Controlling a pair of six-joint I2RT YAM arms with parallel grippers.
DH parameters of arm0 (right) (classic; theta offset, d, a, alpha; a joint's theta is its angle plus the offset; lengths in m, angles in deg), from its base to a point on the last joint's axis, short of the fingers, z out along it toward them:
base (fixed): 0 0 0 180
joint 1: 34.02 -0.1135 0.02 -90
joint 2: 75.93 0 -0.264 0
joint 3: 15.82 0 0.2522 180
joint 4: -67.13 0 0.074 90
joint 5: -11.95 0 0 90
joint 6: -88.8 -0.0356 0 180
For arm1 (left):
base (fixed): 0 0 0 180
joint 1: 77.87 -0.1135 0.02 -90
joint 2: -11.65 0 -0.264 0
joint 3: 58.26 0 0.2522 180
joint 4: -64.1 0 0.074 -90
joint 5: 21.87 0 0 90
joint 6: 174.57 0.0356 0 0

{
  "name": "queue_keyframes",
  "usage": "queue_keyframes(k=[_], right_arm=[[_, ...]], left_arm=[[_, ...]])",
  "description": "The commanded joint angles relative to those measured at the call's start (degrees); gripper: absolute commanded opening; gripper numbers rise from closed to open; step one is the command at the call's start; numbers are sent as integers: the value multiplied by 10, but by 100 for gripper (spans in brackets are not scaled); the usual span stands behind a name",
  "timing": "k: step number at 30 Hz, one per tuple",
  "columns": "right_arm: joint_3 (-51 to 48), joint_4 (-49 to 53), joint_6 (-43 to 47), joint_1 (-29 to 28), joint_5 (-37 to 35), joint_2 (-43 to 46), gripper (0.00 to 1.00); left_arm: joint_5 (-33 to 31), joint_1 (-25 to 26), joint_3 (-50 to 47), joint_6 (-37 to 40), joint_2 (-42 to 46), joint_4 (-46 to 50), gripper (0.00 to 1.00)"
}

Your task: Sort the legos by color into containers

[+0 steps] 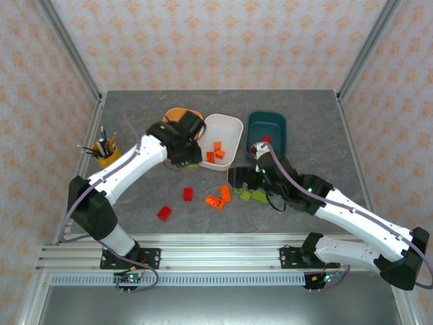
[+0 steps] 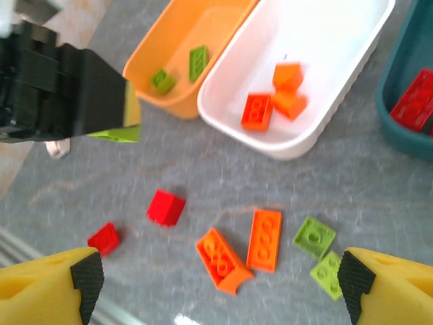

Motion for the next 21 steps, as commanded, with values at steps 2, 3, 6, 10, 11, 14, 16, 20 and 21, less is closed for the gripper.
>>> queue_keyframes(k=[2,3,6,10,11,14,16,20,21], right_arm=[[71,-9,-24,41,17,-79,91],[88,-5,-26,48,25,-93,91],[120,1,-27,57,39,-142,90],[138,5,-30,61,48,-170,90],[136,3,-33,61,49,-172,90],[125,-3,-42,61,51,-171,90],[116,-5,-47,61,52,-170,90],[102,-10,-55,62,57,-171,90],[100,-11,-56,62,58,-171,90]], left_arm=[[5,-74,52,42,-64,43,32],[13,-91,64,44,-86,38,32],[19,-120,100,50,-144,29,32],[29,-142,146,57,-226,26,33],[32,-144,156,58,-241,23,33],[42,-148,182,57,-280,19,33],[44,-149,188,54,-294,13,34],[46,-151,199,47,-319,6,34],[45,-152,202,47,-324,6,34]])
